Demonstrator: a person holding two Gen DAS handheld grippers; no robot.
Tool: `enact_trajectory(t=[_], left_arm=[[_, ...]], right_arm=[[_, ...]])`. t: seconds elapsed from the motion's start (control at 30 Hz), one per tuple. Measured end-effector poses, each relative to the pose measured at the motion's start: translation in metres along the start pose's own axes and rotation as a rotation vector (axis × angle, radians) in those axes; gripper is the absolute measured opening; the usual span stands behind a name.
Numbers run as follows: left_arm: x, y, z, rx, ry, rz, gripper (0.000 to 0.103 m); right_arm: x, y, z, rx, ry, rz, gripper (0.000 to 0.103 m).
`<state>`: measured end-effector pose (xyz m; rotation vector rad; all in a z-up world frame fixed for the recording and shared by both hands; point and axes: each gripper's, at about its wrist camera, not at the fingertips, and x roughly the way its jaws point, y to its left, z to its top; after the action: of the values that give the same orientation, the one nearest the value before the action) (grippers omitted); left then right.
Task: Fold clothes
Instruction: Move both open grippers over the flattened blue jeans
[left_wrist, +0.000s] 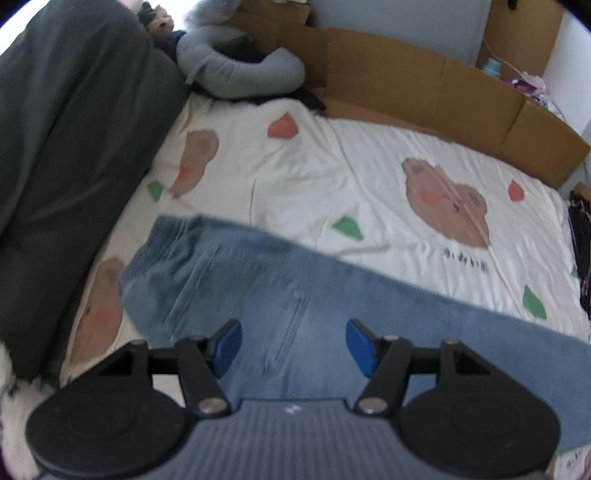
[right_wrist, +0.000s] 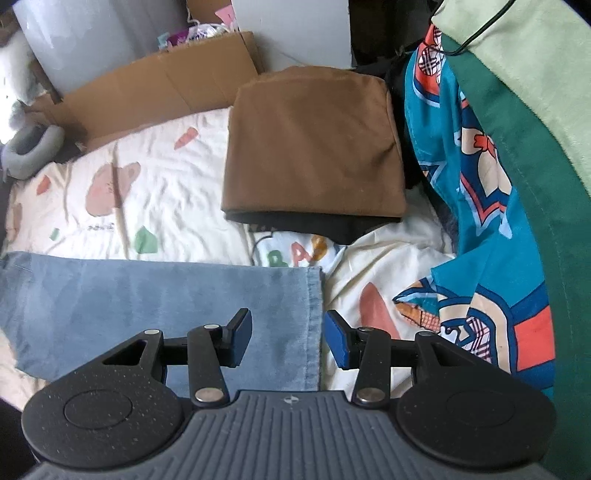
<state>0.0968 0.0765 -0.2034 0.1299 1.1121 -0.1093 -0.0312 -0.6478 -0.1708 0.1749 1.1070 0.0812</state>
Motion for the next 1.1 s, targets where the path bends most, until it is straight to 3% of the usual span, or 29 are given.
enact_trajectory(t=[0.33,0.43,0.67,0.87,1.1], left_arm=[[-0.053,0.013,-0.050,-0.035,0.029,-0.003,0.065],[-0.066,0.021,-0.058,-0.065,0.030,0.003,0.065],[-0.087,0.041,-0.073,-0.106,0.049,0.055,0.065],[-0.097,0.042,-0.080,-0.130,0.051,0.077,0.066],[-0.081,0.039,-0.086,-0.192,0.061,-0.007,0.066]], right_arm=[[-0.051,-0.004,0.002,-0.012,-0.055,0.026,0.052],[-0.061,-0.007,-0.002,-0.023,-0.066,0.048,0.058],[-0.053,-0.019,-0.024,-0.028,-0.054,0.101,0.057],[-0.022,-0.030,-0.049,0.024,-0.013,0.136,0.054],[0.023,-0.036,-0.078,0.074,0.063,0.136,0.050]])
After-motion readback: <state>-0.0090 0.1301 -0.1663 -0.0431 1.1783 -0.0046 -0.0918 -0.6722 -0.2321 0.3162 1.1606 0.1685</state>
